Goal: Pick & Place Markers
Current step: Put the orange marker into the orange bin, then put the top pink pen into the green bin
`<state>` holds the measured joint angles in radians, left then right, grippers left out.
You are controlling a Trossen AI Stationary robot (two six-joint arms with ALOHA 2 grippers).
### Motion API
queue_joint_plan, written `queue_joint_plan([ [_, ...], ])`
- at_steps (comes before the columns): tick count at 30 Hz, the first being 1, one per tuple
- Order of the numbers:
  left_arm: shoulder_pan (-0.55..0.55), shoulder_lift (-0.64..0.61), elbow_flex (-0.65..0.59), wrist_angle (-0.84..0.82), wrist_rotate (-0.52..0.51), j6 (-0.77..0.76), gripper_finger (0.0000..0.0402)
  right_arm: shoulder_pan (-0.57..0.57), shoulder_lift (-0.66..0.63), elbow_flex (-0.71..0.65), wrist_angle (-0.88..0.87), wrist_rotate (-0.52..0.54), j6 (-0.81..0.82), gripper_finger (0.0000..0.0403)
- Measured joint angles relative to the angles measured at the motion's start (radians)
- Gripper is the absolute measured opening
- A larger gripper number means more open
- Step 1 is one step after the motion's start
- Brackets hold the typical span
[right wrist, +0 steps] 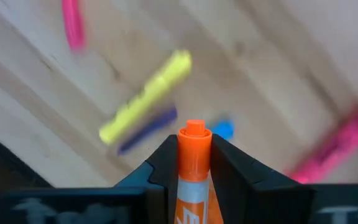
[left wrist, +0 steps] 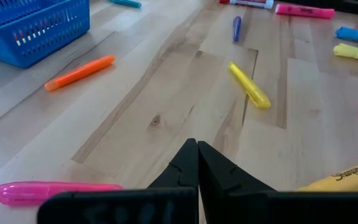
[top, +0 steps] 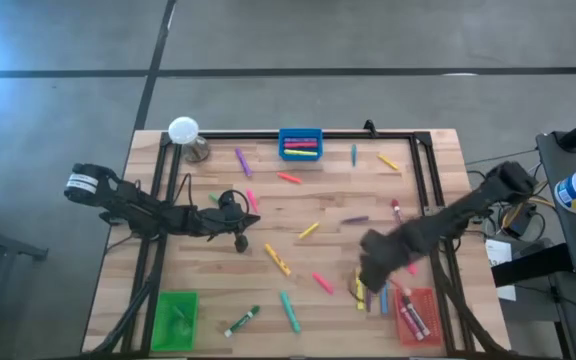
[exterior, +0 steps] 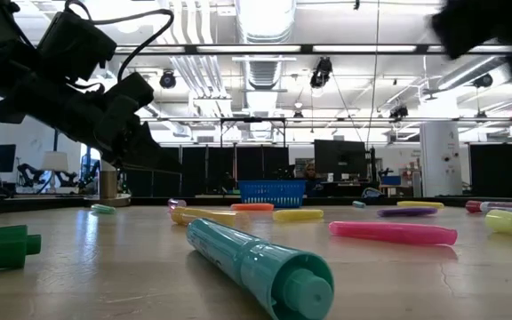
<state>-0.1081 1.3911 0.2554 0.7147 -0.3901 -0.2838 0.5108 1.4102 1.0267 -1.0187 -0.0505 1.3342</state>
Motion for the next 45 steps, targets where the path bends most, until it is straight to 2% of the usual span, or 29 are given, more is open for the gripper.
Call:
queue_joint_plan([
  [8, 0.000, 0.000, 0.000, -0.006, 0.000, -0.010, 0.0000, 0.314, 0.054, -0.004, -0.054, 0.024, 0.444, 0.0074],
  [12, 0.000, 0.000, 0.000, -0.008, 0.001, -0.010, 0.0000, 0.410, 0.117, -0.005, -0.052, 0.021, 0.571, 0.0077],
  [15, 0.000, 0.000, 0.000, -0.009, 0.001, -0.010, 0.0000, 0.443, 0.166, -0.005, -0.049, -0.020, 0.606, 0.0079],
  [19, 0.000, 0.000, 0.000, -0.012, 0.005, -0.011, 0.0000, 0.443, 0.214, -0.006, -0.048, -0.061, 0.556, 0.0082],
  [24, 0.000, 0.000, 0.000, -0.016, 0.053, -0.021, 0.0000, 0.412, 0.225, -0.006, -0.045, -0.066, 0.509, 0.0108],
  [31, 0.000, 0.000, 0.000, -0.016, 0.058, -0.007, 0.0000, 0.373, 0.186, 0.000, -0.045, -0.063, 0.446, 0.0153],
  [36, 0.000, 0.000, 0.000, -0.015, 0.058, -0.005, 0.0000, 0.360, 0.131, 0.015, -0.041, -0.056, 0.347, 0.0153],
  [39, 0.000, 0.000, 0.000, -0.015, 0.058, 0.000, 0.0000, 0.361, 0.092, 0.036, -0.039, 0.017, 0.245, 0.0134],
  [42, 0.000, 0.000, 0.005, -0.015, 0.059, 0.011, 0.0000, 0.358, 0.047, 0.043, -0.006, 0.160, 0.122, 0.0109],
  [45, 0.000, 0.000, 0.020, -0.013, 0.096, 0.039, 0.0000, 0.334, -0.004, 0.009, 0.097, 0.272, -0.032, 0.0079],
])
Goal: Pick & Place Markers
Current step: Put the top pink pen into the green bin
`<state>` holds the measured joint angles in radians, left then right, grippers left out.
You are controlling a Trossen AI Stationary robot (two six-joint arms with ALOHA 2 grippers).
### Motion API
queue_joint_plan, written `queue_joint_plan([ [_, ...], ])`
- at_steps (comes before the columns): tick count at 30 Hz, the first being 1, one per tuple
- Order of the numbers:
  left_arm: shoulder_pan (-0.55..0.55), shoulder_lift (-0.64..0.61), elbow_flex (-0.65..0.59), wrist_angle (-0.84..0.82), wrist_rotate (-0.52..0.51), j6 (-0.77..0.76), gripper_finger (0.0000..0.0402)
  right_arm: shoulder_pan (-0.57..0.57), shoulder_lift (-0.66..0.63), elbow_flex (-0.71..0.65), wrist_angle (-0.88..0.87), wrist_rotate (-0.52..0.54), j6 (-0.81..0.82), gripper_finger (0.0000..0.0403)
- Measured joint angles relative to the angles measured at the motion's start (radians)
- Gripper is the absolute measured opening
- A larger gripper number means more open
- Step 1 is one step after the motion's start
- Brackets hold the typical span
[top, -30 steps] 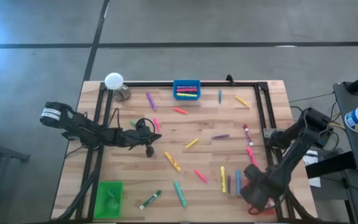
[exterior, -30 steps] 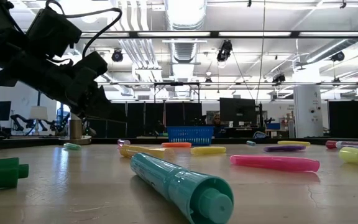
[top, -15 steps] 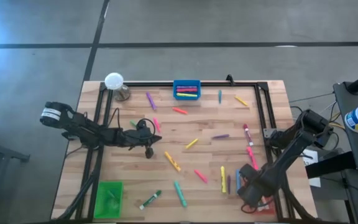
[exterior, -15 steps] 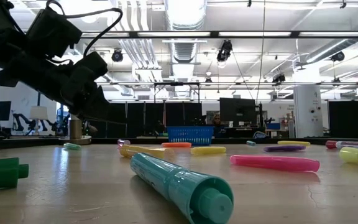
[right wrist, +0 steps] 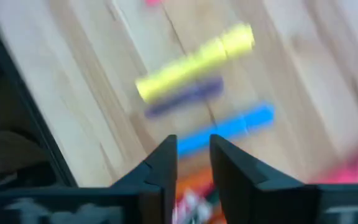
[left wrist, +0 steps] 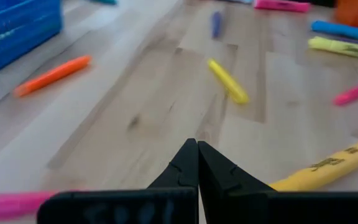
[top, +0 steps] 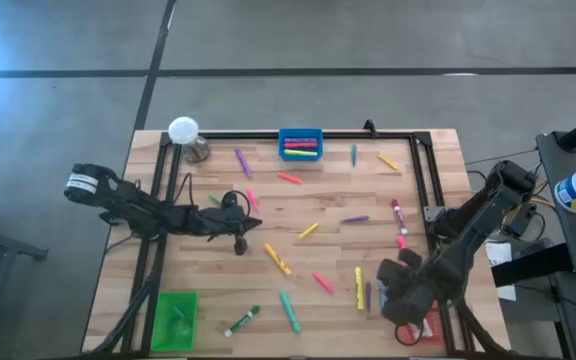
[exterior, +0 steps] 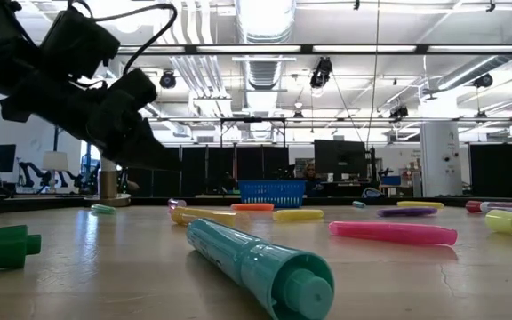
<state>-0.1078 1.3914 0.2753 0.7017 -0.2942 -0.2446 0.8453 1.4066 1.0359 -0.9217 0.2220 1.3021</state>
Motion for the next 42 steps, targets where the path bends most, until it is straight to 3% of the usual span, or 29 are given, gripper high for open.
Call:
queue_joint_plan([
  [4, -0.003, 0.000, 0.039, -0.012, 0.112, 0.049, 0.0000, -0.071, -0.055, -0.091, 0.188, 0.055, -0.219, 0.0038],
  [7, -0.012, 0.000, 0.079, -0.059, 0.128, 0.054, 0.0000, -0.152, -0.083, -0.180, 0.358, 0.066, -0.371, 0.0013],
  [13, -0.013, 0.000, 0.200, -0.337, 0.023, 0.007, 0.0000, -0.340, -0.103, -0.345, 0.729, 0.062, -0.649, 0.0009],
  [16, -0.001, 0.000, 0.269, -0.511, 0.006, -0.019, 0.0000, -0.435, -0.096, -0.399, 0.879, 0.068, -0.743, 0.0009],
  [19, 0.015, 0.002, 0.310, -0.585, 0.004, -0.027, 0.0003, -0.518, -0.073, -0.427, 0.987, 0.070, -0.820, 0.0009],
  [27, 0.151, 0.007, 0.358, -0.765, -0.011, -0.191, 0.0077, -0.604, 0.000, -0.435, 1.149, 0.069, -0.986, 0.0008],
  [31, 0.216, 0.002, 0.386, -0.964, 0.022, -0.248, 0.0109, -0.603, 0.031, -0.428, 1.192, 0.068, -1.025, 0.0008],
  [36, 0.260, -0.004, 0.436, -1.254, 0.026, -0.385, 0.0119, -0.601, 0.064, -0.423, 1.199, 0.068, -1.034, 0.0008],
  [42, 0.283, -0.006, 0.442, -1.328, 0.046, -0.428, 0.0119, -0.601, 0.107, -0.423, 1.237, 0.068, -1.056, 0.0008],
])
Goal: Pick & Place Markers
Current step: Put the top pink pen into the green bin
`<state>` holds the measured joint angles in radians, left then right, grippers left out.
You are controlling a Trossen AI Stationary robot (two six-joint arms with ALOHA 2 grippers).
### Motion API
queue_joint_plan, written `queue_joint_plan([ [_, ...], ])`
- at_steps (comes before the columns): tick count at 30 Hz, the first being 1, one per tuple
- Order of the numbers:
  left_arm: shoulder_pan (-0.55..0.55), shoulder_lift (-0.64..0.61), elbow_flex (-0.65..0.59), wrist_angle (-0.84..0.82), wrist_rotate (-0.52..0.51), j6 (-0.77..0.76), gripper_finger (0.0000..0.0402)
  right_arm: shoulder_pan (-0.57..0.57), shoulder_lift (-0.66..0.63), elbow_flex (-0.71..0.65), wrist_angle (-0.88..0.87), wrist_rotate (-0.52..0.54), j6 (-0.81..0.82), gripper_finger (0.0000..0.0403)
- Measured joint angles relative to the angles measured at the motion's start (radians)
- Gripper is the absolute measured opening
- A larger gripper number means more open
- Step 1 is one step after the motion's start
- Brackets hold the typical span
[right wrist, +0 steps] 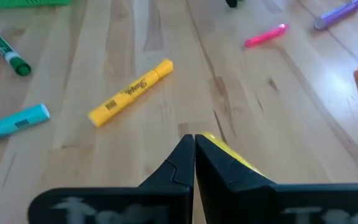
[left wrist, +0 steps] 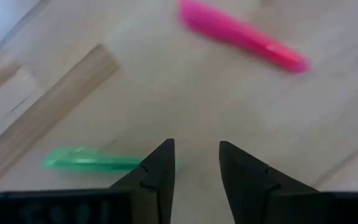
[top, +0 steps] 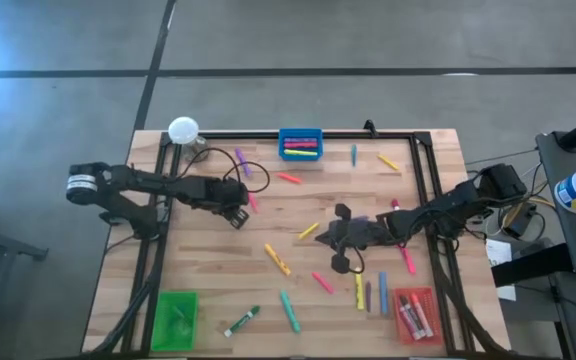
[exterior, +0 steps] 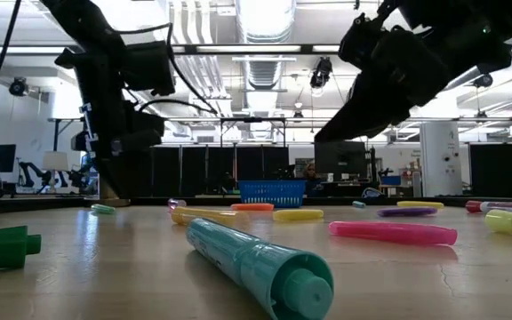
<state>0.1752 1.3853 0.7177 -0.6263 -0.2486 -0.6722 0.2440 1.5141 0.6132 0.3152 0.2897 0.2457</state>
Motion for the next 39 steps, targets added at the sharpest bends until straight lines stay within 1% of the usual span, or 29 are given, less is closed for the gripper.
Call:
queue_joint_plan([
  [4, 0.021, 0.000, -0.001, -0.032, -0.002, -0.023, 0.0119, 0.000, 0.028, 0.000, 0.021, -0.001, -0.014, 0.0008],
  [7, 0.031, -0.002, -0.002, -0.024, -0.007, -0.022, 0.0119, 0.000, 0.045, 0.000, 0.025, -0.001, -0.015, 0.0009],
  [9, 0.041, -0.002, -0.003, 0.042, -0.012, -0.019, 0.0119, 0.000, 0.054, 0.000, 0.033, -0.001, -0.017, 0.0009],
  [11, 0.049, 0.000, -0.002, 0.159, 0.002, -0.021, 0.0119, 0.000, 0.059, 0.000, 0.043, -0.001, -0.022, 0.0009],
  [14, 0.060, 0.019, -0.002, 0.321, 0.080, -0.023, 0.0119, 0.000, 0.059, 0.000, 0.045, -0.001, -0.021, 0.0009],
  [16, 0.067, 0.042, -0.002, 0.374, 0.111, -0.038, 0.0119, 0.000, 0.057, 0.000, 0.044, -0.001, -0.021, 0.0009],
  [23, 0.097, 0.135, 0.019, 0.370, 0.109, -0.047, 0.0119, 0.002, 0.054, 0.000, 0.044, 0.000, -0.021, 0.0009],
  [28, 0.102, 0.178, 0.048, 0.362, 0.102, -0.030, 0.0119, 0.002, 0.054, 0.000, 0.042, 0.000, -0.021, 0.0009],
  [33, 0.104, 0.191, 0.051, 0.340, 0.078, 0.009, 0.0119, 0.002, 0.054, 0.000, 0.042, 0.000, -0.021, 0.0009],
  [39, 0.109, 0.186, 0.049, 0.255, 0.069, 0.044, 0.0120, 0.002, 0.053, 0.000, 0.041, 0.000, -0.021, 0.0009],
])
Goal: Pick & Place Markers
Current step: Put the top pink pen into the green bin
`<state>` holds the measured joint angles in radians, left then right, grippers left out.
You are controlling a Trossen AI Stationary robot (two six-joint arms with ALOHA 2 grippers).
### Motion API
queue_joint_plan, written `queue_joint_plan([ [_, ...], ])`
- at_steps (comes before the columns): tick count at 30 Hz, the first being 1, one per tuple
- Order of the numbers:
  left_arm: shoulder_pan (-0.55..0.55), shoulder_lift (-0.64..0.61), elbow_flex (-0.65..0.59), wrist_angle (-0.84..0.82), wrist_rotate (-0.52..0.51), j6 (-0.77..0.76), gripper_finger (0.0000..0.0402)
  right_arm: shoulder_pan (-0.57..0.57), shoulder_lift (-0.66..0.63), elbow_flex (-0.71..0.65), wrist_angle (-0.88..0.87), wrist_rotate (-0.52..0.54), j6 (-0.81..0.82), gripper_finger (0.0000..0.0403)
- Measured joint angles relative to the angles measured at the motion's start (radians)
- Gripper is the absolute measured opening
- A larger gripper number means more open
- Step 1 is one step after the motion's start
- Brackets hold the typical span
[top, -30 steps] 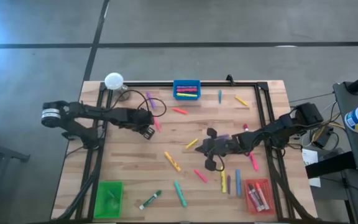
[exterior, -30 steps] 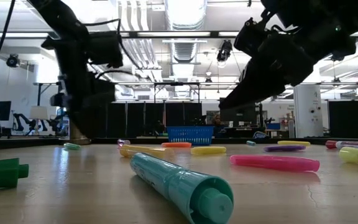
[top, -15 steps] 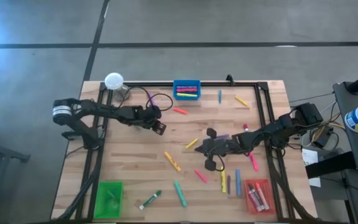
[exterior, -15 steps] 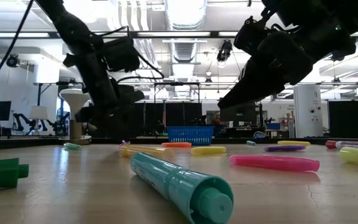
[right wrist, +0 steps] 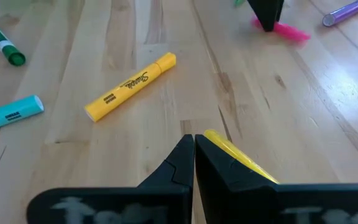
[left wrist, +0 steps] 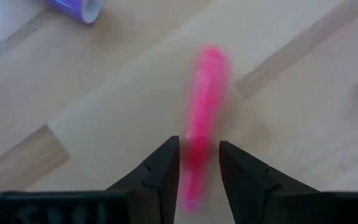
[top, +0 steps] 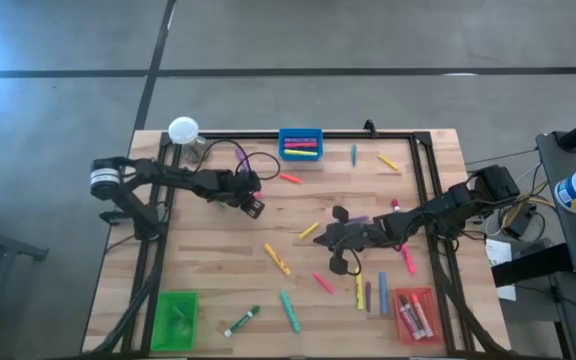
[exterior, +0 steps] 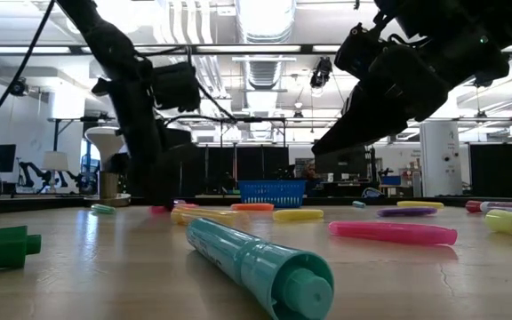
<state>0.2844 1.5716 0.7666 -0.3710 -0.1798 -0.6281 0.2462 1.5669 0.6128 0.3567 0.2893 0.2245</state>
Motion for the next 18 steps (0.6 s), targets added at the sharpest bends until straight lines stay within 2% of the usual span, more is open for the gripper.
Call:
queue_joint_plan([
  [7, 0.004, -0.034, -0.005, -0.077, -0.001, 0.032, 0.0120, 0.000, 0.000, 0.000, 0.000, 0.000, 0.000, 0.0009],
  [13, 0.003, -0.035, -0.008, -0.106, 0.012, 0.176, 0.0120, 0.000, 0.000, 0.000, 0.001, 0.000, 0.000, 0.0009],
  [18, 0.001, -0.035, -0.034, -0.083, 0.033, 0.225, 0.0118, 0.000, 0.000, 0.000, 0.001, 0.000, 0.000, 0.0009],
])
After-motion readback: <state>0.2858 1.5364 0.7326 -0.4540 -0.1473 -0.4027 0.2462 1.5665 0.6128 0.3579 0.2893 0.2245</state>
